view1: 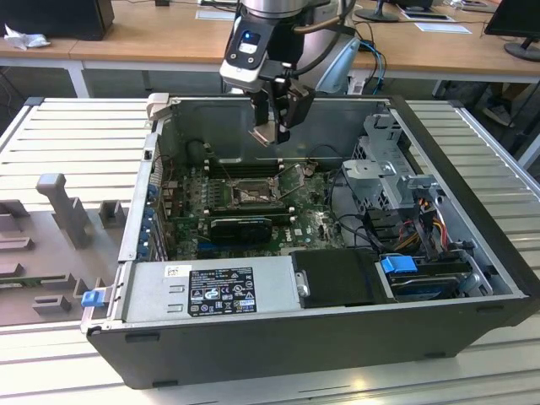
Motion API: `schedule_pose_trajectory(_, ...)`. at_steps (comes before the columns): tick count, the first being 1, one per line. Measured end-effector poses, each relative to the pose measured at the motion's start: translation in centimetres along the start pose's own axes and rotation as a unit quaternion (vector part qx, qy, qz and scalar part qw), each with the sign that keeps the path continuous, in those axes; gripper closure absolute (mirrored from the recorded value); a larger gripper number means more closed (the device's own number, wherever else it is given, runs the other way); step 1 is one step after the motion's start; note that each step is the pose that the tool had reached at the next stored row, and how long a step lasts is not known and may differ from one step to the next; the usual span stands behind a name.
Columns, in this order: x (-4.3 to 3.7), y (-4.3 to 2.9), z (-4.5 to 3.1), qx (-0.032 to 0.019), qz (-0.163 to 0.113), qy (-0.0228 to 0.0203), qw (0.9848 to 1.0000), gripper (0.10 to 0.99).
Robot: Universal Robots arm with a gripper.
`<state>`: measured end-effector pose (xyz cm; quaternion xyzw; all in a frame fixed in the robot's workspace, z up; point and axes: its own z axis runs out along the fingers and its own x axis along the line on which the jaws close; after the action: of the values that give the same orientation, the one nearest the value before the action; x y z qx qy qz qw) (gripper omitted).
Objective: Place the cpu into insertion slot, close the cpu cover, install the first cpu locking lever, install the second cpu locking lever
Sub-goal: 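Place the cpu into insertion slot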
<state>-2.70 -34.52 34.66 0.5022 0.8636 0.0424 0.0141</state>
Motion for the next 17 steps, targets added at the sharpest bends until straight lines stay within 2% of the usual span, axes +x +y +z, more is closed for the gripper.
schedule_pose_trajectory(5, 0.00, 0.00, 0.03, -0.0004, 0.022, -0.0019, 0.9998, 0.553)
schedule_pose_trajectory(9, 0.00, -0.01, 0.07, -0.0010, 0.053, -0.0046, 0.9986, 0.553)
schedule_pose_trajectory(13, 0.00, -0.01, 0.14, -0.0017, 0.095, -0.0084, 0.9954, 0.553)
schedule_pose_trajectory(16, 0.00, -0.02, 0.16, -0.0022, 0.121, -0.0106, 0.9926, 0.553)
schedule_pose_trajectory(17, 0.00, -0.02, 0.17, -0.0024, 0.132, -0.0115, 0.9912, 0.553)
